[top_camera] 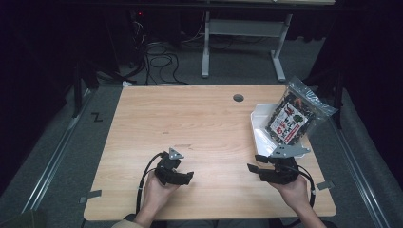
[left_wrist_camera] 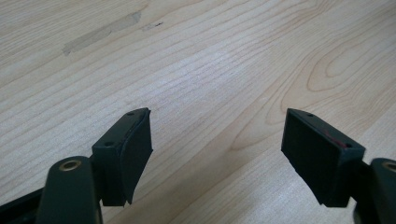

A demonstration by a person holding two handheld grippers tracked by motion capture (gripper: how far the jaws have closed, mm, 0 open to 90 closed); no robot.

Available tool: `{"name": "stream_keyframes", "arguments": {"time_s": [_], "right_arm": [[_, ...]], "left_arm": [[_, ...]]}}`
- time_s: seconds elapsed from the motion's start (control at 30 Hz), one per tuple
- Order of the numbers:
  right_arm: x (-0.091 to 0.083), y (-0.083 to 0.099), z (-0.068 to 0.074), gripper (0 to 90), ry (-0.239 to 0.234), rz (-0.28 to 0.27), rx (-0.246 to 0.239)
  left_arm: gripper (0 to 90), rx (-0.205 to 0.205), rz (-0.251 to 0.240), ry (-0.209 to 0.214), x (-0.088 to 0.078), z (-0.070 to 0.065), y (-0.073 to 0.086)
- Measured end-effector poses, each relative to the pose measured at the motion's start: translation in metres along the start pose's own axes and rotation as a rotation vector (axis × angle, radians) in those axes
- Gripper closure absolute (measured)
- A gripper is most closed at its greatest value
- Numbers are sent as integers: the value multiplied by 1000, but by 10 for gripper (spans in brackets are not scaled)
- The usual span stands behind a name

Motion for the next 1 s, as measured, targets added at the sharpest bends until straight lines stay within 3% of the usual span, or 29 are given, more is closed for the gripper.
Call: {"name": "stream_keyframes", "arguments": {"time_s": [0.2, 0.83, 1.0], "right_arm": [[10, 4, 2, 509, 1, 20, -15], [37, 23, 3, 503, -21, 60, 16], [43, 29, 0, 495, 4, 59, 22]], "left_arm": [[249, -1, 1, 0, 0, 0, 0], [249, 5, 1, 6, 1, -1, 1], [249, 7, 1, 11, 1, -2, 1]]}}
Point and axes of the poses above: each handheld gripper's, and its own axes: x roughly forward along the jaws, y roughly out of its underside, z roughly to its left, the point moved 5 cm from there along x, roughly forward along the jaws, and after that the axes turned 9 degrees about y, right-handed, at the moved point
